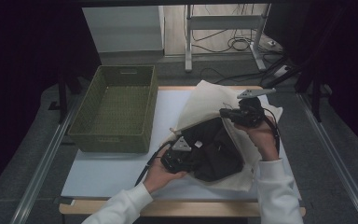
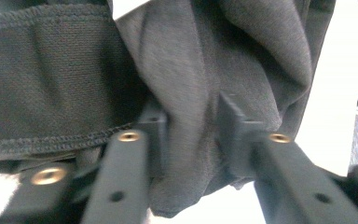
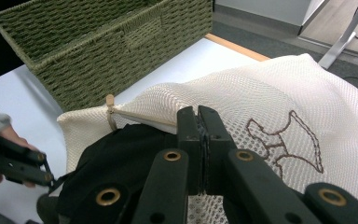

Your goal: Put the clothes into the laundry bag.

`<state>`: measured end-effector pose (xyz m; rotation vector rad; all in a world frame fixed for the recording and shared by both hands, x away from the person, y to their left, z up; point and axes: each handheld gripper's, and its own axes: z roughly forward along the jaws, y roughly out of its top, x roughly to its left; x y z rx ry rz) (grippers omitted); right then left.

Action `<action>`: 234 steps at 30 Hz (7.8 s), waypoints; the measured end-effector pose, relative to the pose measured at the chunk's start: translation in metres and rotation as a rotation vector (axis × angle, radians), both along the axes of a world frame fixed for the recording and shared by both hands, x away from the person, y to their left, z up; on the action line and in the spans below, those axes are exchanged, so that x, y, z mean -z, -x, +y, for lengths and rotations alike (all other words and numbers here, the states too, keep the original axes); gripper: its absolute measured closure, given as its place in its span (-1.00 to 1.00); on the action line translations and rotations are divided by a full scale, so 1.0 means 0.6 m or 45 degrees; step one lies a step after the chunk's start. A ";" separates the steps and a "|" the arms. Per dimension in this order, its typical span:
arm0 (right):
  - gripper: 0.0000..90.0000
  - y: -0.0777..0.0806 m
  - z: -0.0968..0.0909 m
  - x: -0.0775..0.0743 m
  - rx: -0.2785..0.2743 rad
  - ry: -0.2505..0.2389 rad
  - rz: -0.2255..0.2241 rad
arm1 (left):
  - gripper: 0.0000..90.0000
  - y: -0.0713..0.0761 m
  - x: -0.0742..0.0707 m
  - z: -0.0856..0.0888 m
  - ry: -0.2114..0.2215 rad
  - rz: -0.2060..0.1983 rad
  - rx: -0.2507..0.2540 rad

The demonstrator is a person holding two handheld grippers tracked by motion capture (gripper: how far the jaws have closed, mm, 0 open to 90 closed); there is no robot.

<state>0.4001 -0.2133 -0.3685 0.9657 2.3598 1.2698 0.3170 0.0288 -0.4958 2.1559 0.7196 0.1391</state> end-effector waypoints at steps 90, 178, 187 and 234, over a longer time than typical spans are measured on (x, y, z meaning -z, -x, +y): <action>0.98 0.006 0.002 -0.007 -0.032 -0.021 -0.007 | 0.83 -0.130 0.010 -0.109 -0.108 -0.149 -0.203; 0.98 0.002 -0.006 -0.004 -0.031 -0.035 0.013 | 1.00 -0.125 0.041 -0.140 -0.118 -0.184 -0.093; 0.97 0.002 -0.007 -0.005 -0.030 -0.042 0.011 | 1.00 -0.137 0.040 -0.139 -0.115 -0.209 -0.119; 0.97 0.007 0.025 0.034 -0.097 0.042 0.107 | 0.99 -0.011 0.024 0.073 0.038 -0.092 -0.132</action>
